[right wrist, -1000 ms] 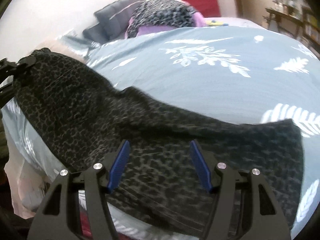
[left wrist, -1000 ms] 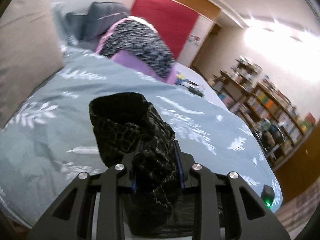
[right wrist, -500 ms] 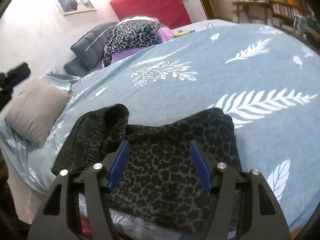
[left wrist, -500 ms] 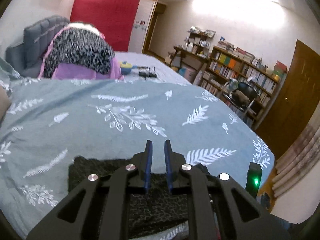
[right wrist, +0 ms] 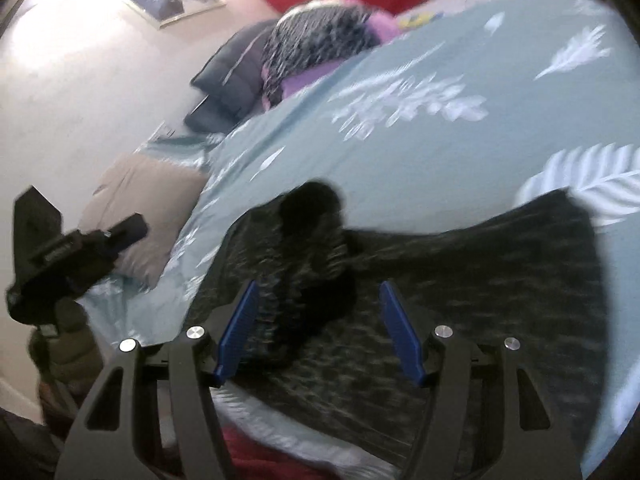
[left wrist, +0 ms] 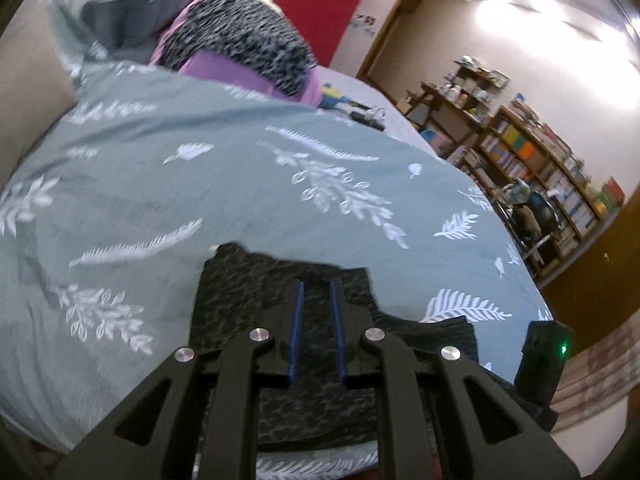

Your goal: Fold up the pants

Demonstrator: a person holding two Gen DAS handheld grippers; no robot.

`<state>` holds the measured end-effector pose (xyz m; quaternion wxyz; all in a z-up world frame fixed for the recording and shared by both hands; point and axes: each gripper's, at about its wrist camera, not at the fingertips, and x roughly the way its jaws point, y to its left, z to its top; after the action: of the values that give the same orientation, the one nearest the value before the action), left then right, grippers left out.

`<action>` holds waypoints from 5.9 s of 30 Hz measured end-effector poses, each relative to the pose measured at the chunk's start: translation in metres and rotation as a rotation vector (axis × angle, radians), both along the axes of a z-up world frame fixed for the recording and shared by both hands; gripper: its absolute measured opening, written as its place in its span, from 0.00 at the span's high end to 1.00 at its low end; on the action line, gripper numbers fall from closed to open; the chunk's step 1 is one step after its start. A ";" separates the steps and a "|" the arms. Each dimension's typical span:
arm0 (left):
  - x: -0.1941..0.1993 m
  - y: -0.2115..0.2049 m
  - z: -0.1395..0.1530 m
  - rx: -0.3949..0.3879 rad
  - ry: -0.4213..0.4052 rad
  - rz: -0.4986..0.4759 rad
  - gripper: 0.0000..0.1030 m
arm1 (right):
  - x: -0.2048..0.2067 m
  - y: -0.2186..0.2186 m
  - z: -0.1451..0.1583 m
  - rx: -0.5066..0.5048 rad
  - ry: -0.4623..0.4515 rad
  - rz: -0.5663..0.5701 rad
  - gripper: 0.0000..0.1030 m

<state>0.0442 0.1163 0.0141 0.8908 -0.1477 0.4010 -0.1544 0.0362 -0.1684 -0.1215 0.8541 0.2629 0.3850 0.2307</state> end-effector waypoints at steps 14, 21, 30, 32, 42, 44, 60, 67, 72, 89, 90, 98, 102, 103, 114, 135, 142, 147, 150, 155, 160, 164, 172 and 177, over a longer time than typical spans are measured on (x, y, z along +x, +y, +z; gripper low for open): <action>0.003 0.063 -0.046 -0.052 0.086 0.119 0.52 | 0.044 0.081 -0.022 -0.076 0.091 0.081 0.32; 0.005 0.075 -0.061 -0.061 0.128 0.159 0.48 | 0.039 0.090 0.001 -0.136 0.019 0.085 0.76; 0.004 0.047 -0.051 -0.058 0.106 0.088 0.46 | -0.004 0.030 0.076 -0.132 -0.171 -0.030 0.78; 0.004 0.029 -0.051 -0.050 0.103 0.045 0.46 | -0.015 -0.001 0.074 -0.130 -0.160 -0.099 0.78; 0.007 -0.047 -0.067 0.024 0.150 -0.112 0.46 | -0.068 -0.094 0.006 -0.075 0.025 -0.296 0.78; 0.006 -0.059 -0.069 0.043 0.156 -0.136 0.46 | -0.071 -0.097 0.006 -0.062 0.017 -0.301 0.78; -0.002 -0.088 -0.093 0.173 0.156 -0.172 0.32 | -0.100 -0.113 0.006 -0.132 0.050 -0.306 0.50; -0.007 -0.092 -0.096 0.211 0.147 -0.170 0.26 | -0.094 -0.067 0.006 -0.309 0.066 -0.207 0.84; -0.009 -0.096 -0.095 0.235 0.131 -0.185 0.26 | -0.100 -0.073 0.044 -0.343 -0.056 -0.279 0.95; -0.015 -0.108 -0.103 0.262 0.124 -0.199 0.16 | -0.091 -0.083 0.034 -0.492 -0.062 -0.362 0.54; -0.018 -0.109 -0.099 0.263 0.110 -0.202 0.16 | -0.090 -0.080 0.043 -0.480 -0.109 -0.367 0.52; -0.038 -0.140 -0.089 0.355 0.002 -0.330 0.16 | -0.032 -0.049 0.043 -0.424 -0.235 -0.232 0.46; -0.036 -0.148 -0.102 0.410 -0.020 -0.345 0.13 | 0.005 -0.058 0.012 -0.449 -0.154 -0.229 0.46; -0.037 -0.150 -0.105 0.418 -0.026 -0.348 0.13 | 0.013 -0.063 0.002 -0.464 -0.119 -0.243 0.49; -0.030 -0.158 -0.123 0.435 -0.055 -0.363 0.07 | 0.022 -0.085 -0.028 -0.400 -0.045 -0.261 0.51; -0.026 -0.134 -0.108 0.469 0.022 -0.247 0.07 | -0.092 -0.066 -0.015 -0.564 -0.074 -0.258 0.49; -0.025 -0.131 -0.113 0.469 0.045 -0.250 0.07 | -0.088 -0.079 -0.041 -0.471 -0.012 -0.275 0.44; -0.026 -0.131 -0.113 0.472 0.046 -0.249 0.07 | -0.087 -0.084 -0.044 -0.442 0.004 -0.275 0.42; -0.025 -0.131 -0.113 0.469 0.048 -0.250 0.07 | -0.087 -0.084 -0.043 -0.447 0.004 -0.276 0.42; -0.025 -0.132 -0.113 0.471 0.048 -0.249 0.07 | -0.087 -0.084 -0.043 -0.450 0.007 -0.280 0.38; -0.022 -0.131 -0.112 0.469 0.053 -0.244 0.07 | -0.086 -0.084 -0.043 -0.451 0.013 -0.278 0.38; -0.021 -0.129 -0.112 0.467 0.060 -0.240 0.07 | -0.086 -0.086 -0.043 -0.449 0.013 -0.279 0.37; -0.011 -0.108 -0.105 0.385 0.101 -0.197 0.07 | -0.085 -0.091 -0.040 -0.429 0.027 -0.277 0.35; -0.001 -0.086 -0.097 0.315 0.131 -0.144 0.07 | -0.086 -0.095 -0.031 -0.418 0.019 -0.281 0.34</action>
<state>0.0431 0.0304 -0.0834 0.8616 0.0131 0.4869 -0.1429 -0.0502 -0.2631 -0.1527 0.9098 0.1336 0.3922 0.0228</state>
